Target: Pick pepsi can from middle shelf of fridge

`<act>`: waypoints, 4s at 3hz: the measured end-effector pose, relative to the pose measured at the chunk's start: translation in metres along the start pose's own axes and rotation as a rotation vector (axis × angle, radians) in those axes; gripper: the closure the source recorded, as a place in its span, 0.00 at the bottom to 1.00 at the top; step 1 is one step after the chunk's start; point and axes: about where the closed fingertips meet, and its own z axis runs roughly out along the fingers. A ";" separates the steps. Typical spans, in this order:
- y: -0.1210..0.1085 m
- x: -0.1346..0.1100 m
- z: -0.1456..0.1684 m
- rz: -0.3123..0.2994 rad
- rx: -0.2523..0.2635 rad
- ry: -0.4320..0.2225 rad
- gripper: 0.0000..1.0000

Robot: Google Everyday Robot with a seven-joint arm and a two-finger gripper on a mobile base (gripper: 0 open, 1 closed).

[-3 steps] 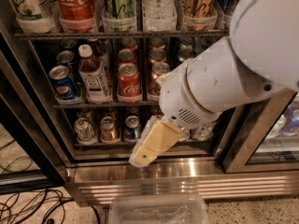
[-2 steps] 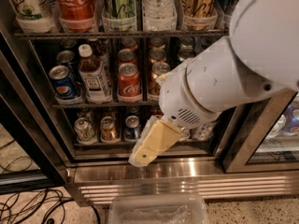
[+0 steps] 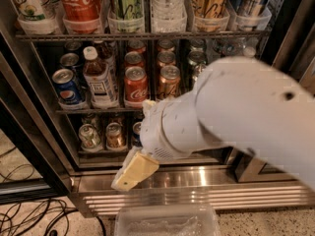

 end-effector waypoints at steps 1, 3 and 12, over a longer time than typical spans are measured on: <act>0.000 -0.008 0.051 -0.028 0.018 -0.053 0.00; -0.029 -0.048 0.116 -0.026 0.103 -0.241 0.00; -0.013 -0.127 0.205 0.234 0.578 -0.593 0.00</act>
Offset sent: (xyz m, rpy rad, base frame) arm 0.0893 0.1134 -0.0609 0.1935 -0.2144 0.0449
